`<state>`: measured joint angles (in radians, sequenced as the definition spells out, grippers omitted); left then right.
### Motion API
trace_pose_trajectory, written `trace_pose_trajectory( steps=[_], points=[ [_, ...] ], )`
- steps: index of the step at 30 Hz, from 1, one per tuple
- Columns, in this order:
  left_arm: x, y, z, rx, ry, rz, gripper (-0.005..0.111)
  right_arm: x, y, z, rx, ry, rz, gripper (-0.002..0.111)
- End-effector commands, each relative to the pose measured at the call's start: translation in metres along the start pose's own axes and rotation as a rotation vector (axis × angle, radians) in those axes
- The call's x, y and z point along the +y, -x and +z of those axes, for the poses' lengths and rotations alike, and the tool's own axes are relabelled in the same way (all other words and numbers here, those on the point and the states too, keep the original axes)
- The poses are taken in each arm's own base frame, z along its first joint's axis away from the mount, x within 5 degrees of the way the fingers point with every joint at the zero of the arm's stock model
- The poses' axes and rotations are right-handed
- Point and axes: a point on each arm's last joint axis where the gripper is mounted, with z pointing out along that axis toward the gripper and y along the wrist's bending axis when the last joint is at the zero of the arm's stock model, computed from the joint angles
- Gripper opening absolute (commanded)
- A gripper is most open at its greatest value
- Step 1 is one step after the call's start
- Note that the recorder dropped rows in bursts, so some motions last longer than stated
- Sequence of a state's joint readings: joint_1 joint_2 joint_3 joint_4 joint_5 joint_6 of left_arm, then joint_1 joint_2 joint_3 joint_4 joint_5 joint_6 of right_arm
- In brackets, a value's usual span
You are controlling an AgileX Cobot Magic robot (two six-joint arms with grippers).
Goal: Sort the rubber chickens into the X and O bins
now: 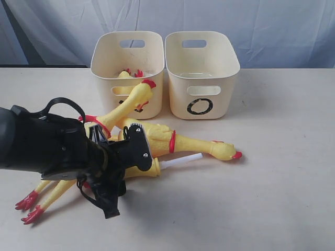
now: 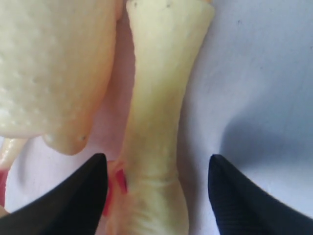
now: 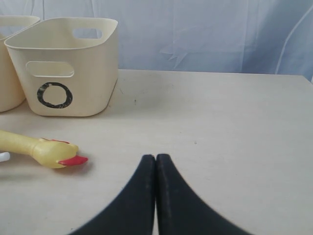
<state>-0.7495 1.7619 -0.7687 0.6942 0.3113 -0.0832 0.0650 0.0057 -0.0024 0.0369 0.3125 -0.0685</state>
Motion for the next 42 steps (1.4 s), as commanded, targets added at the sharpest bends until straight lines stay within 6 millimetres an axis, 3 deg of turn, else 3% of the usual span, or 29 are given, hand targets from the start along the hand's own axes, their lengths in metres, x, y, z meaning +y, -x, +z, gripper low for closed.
trace_pose_trajectory(
  steps=[1,25,39,42],
  points=[
    [0.000,0.000,0.001,-0.003,-0.005,-0.023,0.057,0.000,0.000,0.000,-0.010,-0.002,0.009,-0.001],
    [-0.006,-0.004,0.013,0.042,-0.031,-0.019,0.057,0.000,0.000,0.000,-0.010,0.000,0.016,-0.001],
    [-0.005,-0.005,0.013,0.059,-0.028,-0.015,0.000,0.000,0.000,0.000,-0.010,0.000,0.016,-0.001],
    [-0.005,-0.008,0.012,0.090,-0.023,-0.011,0.000,0.000,0.000,0.000,-0.010,0.000,0.016,-0.001]
  ],
)
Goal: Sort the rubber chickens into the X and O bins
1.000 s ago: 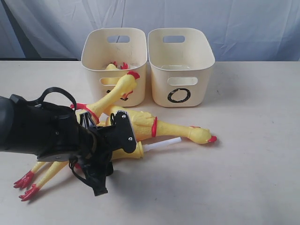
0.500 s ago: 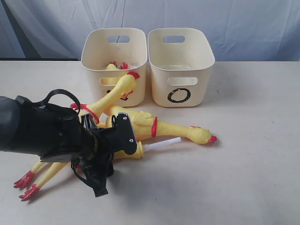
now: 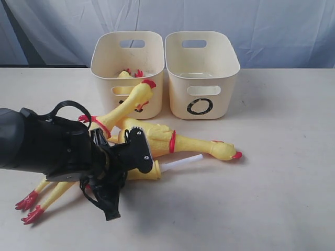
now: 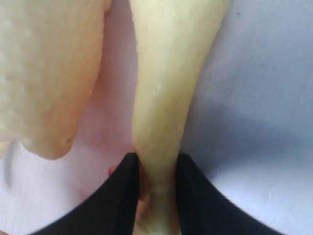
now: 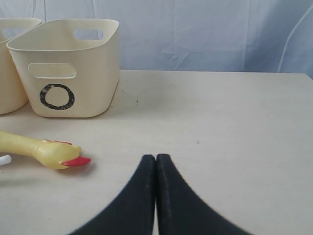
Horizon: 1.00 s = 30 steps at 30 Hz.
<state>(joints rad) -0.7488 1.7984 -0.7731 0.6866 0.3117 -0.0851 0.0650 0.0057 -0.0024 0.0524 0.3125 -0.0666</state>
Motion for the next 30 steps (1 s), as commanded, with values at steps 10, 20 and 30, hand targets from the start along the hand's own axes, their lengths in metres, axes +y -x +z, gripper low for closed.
trace_pose_trajectory(
  steps=[10,20,30],
  points=[
    [0.005,-0.006,-0.023,0.050,0.018,-0.103,0.000,0.000,0.000,0.000,-0.010,-0.004,0.002,-0.001],
    [-0.009,-0.003,-0.043,0.009,-0.178,-0.211,0.000,0.000,0.000,0.000,-0.010,-0.004,0.002,-0.001],
    [-0.015,0.002,-0.071,-0.077,-0.290,-0.307,0.000,0.000,0.000,0.000,-0.010,-0.004,0.002,-0.001]
  ],
)
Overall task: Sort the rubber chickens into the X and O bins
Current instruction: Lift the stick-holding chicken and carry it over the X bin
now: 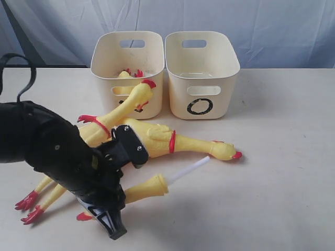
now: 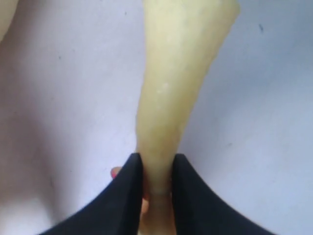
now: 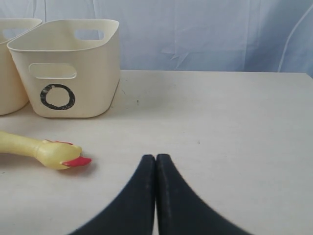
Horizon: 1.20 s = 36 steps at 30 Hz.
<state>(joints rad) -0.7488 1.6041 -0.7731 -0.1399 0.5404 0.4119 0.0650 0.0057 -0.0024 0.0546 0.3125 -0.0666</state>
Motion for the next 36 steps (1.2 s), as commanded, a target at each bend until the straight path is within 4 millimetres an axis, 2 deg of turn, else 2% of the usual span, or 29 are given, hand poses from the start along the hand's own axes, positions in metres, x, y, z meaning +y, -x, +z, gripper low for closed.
trace_pose_trajectory(
  steps=[1,5,8,11,16,18,21,28,30,33,36],
  points=[
    [-0.004,0.003,-0.019,-0.075,-0.007,-0.020,0.000,0.000,0.000,0.000,-0.010,-0.005,0.000,-0.001],
    [-0.001,0.012,-0.047,-0.260,0.063,-0.020,0.000,0.000,0.000,0.000,-0.010,-0.005,0.000,-0.001],
    [0.003,0.022,-0.060,-0.410,0.120,-0.050,0.000,0.000,0.000,0.000,-0.010,-0.005,0.000,-0.001],
    [0.023,0.031,-0.070,-0.584,0.201,-0.164,0.000,0.000,0.000,0.000,-0.010,-0.005,0.000,-0.001],
    [0.077,0.030,-0.097,-0.901,0.401,-0.402,0.000,0.000,0.000,0.000,-0.010,-0.005,0.000,-0.001],
    [0.091,0.029,-0.108,-1.018,0.485,-0.427,0.000,0.000,0.000,0.000,-0.010,-0.005,0.000,-0.001],
    [0.105,0.029,-0.112,-1.115,0.555,-0.458,0.000,0.000,0.000,0.000,-0.010,-0.005,-0.002,-0.001],
    [0.156,0.054,-0.094,-1.223,0.545,-0.652,0.000,0.000,0.000,0.000,-0.010,-0.005,0.000,-0.001],
    [0.172,0.068,-0.079,-1.227,0.540,-0.672,0.000,0.000,0.000,0.000,-0.010,-0.005,0.000,-0.001],
    [0.185,0.082,-0.058,-1.192,0.528,-0.647,0.000,0.000,0.000,0.000,-0.010,-0.005,0.000,-0.001],
    [0.197,0.092,-0.028,-1.106,0.509,-0.642,0.000,0.000,0.000,0.000,-0.010,-0.005,0.000,-0.001]
  ],
)
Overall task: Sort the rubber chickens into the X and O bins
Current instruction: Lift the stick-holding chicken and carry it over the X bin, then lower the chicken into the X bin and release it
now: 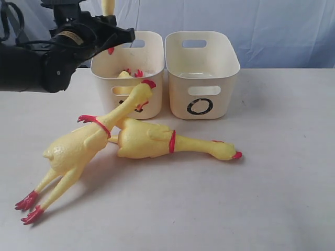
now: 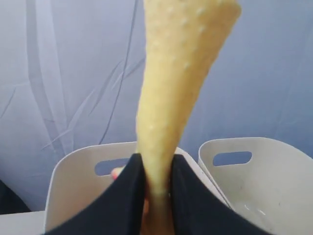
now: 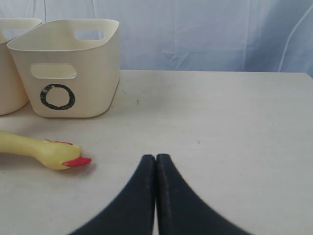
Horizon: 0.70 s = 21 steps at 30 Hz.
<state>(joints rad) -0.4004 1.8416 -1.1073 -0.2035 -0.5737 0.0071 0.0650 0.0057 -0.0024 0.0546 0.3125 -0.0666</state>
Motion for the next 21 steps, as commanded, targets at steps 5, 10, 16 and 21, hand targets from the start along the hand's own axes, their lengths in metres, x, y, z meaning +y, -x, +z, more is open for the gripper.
trace_pose_trajectory(
  steps=[5,10,16,21],
  points=[
    [0.011,-0.045,0.041,0.207,0.015,0.055,0.000,0.000,0.000,0.000,-0.010,-0.005,0.000,-0.001],
    [0.022,-0.049,0.046,0.259,0.038,0.048,0.008,0.000,0.000,0.000,-0.010,-0.005,0.000,-0.001],
    [0.025,-0.049,0.046,0.275,0.042,0.052,0.037,0.000,0.000,0.000,-0.010,-0.005,0.000,-0.001],
    [0.024,-0.050,0.046,0.283,0.028,0.080,0.058,0.000,0.000,0.000,-0.010,-0.005,0.000,-0.001]
  ],
)
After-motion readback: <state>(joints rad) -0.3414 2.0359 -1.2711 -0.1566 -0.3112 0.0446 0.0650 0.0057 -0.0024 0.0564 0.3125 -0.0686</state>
